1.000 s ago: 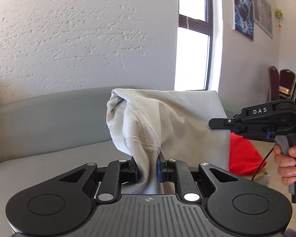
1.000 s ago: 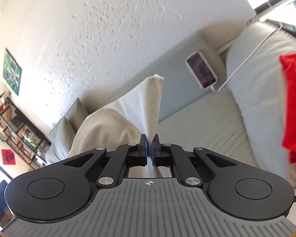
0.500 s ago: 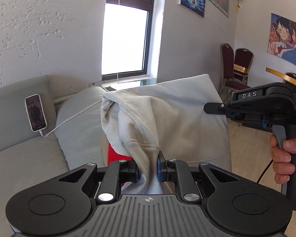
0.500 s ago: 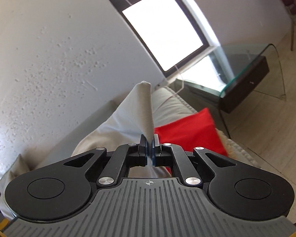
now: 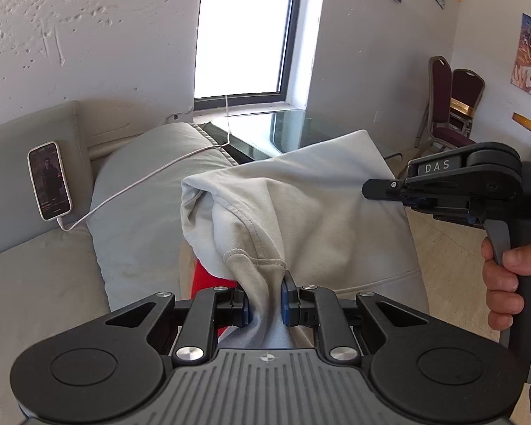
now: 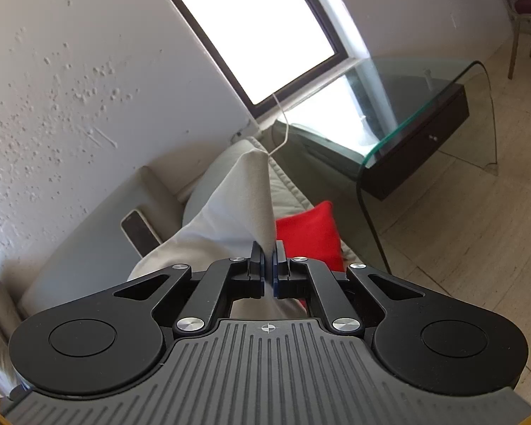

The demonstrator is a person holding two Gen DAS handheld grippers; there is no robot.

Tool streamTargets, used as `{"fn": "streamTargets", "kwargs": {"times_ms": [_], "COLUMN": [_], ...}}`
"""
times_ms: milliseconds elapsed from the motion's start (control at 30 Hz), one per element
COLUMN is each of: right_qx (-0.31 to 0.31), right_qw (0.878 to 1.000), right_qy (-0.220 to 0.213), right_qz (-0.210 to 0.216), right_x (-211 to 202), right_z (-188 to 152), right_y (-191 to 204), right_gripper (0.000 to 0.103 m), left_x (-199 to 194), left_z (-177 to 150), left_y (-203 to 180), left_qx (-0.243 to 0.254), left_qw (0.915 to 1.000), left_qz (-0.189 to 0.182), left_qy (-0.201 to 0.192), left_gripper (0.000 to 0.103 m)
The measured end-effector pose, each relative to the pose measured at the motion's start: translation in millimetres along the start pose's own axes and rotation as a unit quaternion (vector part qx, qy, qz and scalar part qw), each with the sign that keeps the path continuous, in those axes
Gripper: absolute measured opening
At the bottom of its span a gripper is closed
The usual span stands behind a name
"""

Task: Fold clothes
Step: 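Lift the folded sweatshirt with both grippers and carry it to the clothes stack, then lower the sweatshirt onto the clothes stack and open both grippers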

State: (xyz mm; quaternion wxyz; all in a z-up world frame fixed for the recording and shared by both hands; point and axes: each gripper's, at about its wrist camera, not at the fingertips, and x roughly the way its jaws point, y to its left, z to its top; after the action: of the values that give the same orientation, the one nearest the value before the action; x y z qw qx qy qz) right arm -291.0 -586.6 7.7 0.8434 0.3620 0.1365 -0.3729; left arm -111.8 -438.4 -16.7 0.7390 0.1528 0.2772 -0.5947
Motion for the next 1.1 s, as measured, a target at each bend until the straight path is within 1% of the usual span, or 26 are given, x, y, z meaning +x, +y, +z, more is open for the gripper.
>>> {"fn": "streamTargets", "kwargs": {"times_ms": [167, 200, 233, 267, 300, 333, 367, 400, 433, 467, 500, 533, 567, 600, 633, 667, 700, 733, 767, 800, 833, 900, 967, 1000, 1033, 1100], "right_qx": [-0.006, -0.006, -0.007, -0.010, -0.020, -0.032, -0.036, -0.027, -0.019, -0.011, -0.008, -0.011, -0.013, -0.014, -0.015, -0.024, -0.042, -0.061, -0.085, -0.106, -0.124, -0.146, -0.155, -0.161, -0.166, -0.161], "right_qw": [1.000, 1.000, 1.000, 0.999, 0.998, 0.996, 0.994, 0.992, 0.991, 0.992, 0.992, 0.993, 0.993, 0.994, 0.995, 0.996, 0.997, 0.997, 0.995, 0.994, 0.991, 0.988, 0.986, 0.984, 0.982, 0.980], "right_qy": [0.013, 0.013, 0.012, 0.014, 0.025, 0.048, 0.070, 0.083, 0.091, 0.083, 0.069, 0.057, 0.048, 0.040, 0.032, 0.026, 0.024, 0.023, 0.026, 0.030, 0.039, 0.055, 0.063, 0.064, 0.067, 0.077], "right_qz": [-0.015, -0.021, -0.028, -0.036, -0.047, -0.062, -0.078, -0.089, -0.096, -0.098, -0.103, -0.107, -0.106, -0.103, -0.092, -0.079, -0.065, -0.050, -0.036, -0.023, -0.013, -0.006, -0.022, -0.038, -0.059, -0.089], "right_x": [52.6, 63.3, 74.1, 85.3, 97.7, 110.7, 119.1, 122.6, 123.8, 117.7, 107.4, 97.0, 87.4, 77.6, 68.5, 63.3, 61.6, 61.5, 65.6, 71.1, 80.1, 100.9, 119.7, 127.6, 135.2, 143.2], "right_z": [17.0, 19.7, 22.1, 22.9, 22.5, 20.6, 17.8, 15.8, 14.1, 13.4, 12.9, 13.0, 13.4, 13.9, 14.5, 14.9, 15.2, 15.4, 15.3, 15.0, 14.5, 13.3, 11.3, 9.6, 7.7, 5.2], "right_y": [-3.6, -5.7, -8.1, -11.3, -13.8, -16.2, -19.4, -24.6, -29.3, -33.1, -35.8, -37.2, -38.3, -38.9, -38.0, -35.0, -29.3, -23.0, -15.3, -7.7, -0.7, 7.7, 7.0, 4.3, 0.0, -11.5], "right_gripper": [0.004, 0.004, 0.004, 0.004, 0.004, 0.006, 0.010, 0.020, 0.033, 0.041, 0.050, 0.052, 0.052, 0.052, 0.052, 0.052, 0.050, 0.041, 0.033, 0.023, 0.023, 0.023, 0.023, 0.023, 0.020, 0.018], "left_x": [45.0, 56.7, 69.7, 80.7, 86.3, 85.3, 80.0, 73.2, 65.2, 55.6, 45.7, 34.6, 23.8, 16.7, 13.3, 13.9, 19.4, 30.0, 43.9, 59.8, 75.7, 102.7, 125.2, 134.6, 139.1, 133.7], "left_z": [11.1, 9.8, 7.5, 4.3, 0.6, -2.1, -4.0, -5.8, -7.8, -10.2, -12.5, -13.5, -12.5, -8.8, -2.9, 3.3, 10.4, 17.9, 23.7, 28.0, 30.5, 30.5, 25.1, 21.4, 17.8, 15.3], "left_y": [19.2, 23.4, 28.2, 33.7, 40.7, 47.9, 54.3, 60.3, 65.8, 70.6, 74.3, 74.5, 71.3, 65.9, 57.5, 48.5, 38.8, 30.6, 26.1, 24.4, 25.4, 34.9, 48.9, 54.3, 56.6, 56.7], "left_qx": [-0.016, -0.020, -0.025, -0.036, -0.056, -0.076, -0.090, -0.102, -0.112, -0.123, -0.131, -0.135, -0.133, -0.120, -0.099, -0.076, -0.056, -0.040, -0.032, -0.027, -0.026, -0.038, -0.066, -0.075, -0.073, -0.059], "left_qw": [0.9997, 0.9994, 0.9986, 0.9971, 0.9954, 0.9941, 0.9929, 0.9915, 0.9901, 0.9889, 0.9884, 0.9888, 0.9902, 0.9924, 0.9945, 0.9959, 0.9969, 0.9978, 0.9986, 0.9991, 0.9992, 0.9978, 0.9947, 0.9930, 0.9925, 0.9924], "left_qz": [0.020, 0.023, 0.025, 0.029, 0.032, 0.031, 0.027, 0.028, 0.035, 0.043, 0.048, 0.049, 0.041, 0.025, 0.009, 0.001, -0.004, -0.006, -0.001, 0.009, 0.023, 0.055, 0.074, 0.080, 0.086, 0.102], "left_qy": [0.004, 0.017, 0.040, 0.061, 0.072, 0.072, 0.073, 0.076, 0.076, 0.071, 0.061, 0.042, 0.015, -0.012, -0.034, -0.049, -0.055, -0.052, -0.043, -0.031, -0.019, 0.000, 0.029, 0.043, 0.048, 0.037], "left_gripper": [0.014, 0.015, 0.018, 0.025, 0.034, 0.039, 0.048, 0.054, 0.056, 0.057, 0.055, 0.052, 0.044, 0.031, 0.022, 0.010, 0.009, 0.010, 0.010, 0.010, 0.009, 0.003, 0.003, 0.003, 0.003, 0.005]}}
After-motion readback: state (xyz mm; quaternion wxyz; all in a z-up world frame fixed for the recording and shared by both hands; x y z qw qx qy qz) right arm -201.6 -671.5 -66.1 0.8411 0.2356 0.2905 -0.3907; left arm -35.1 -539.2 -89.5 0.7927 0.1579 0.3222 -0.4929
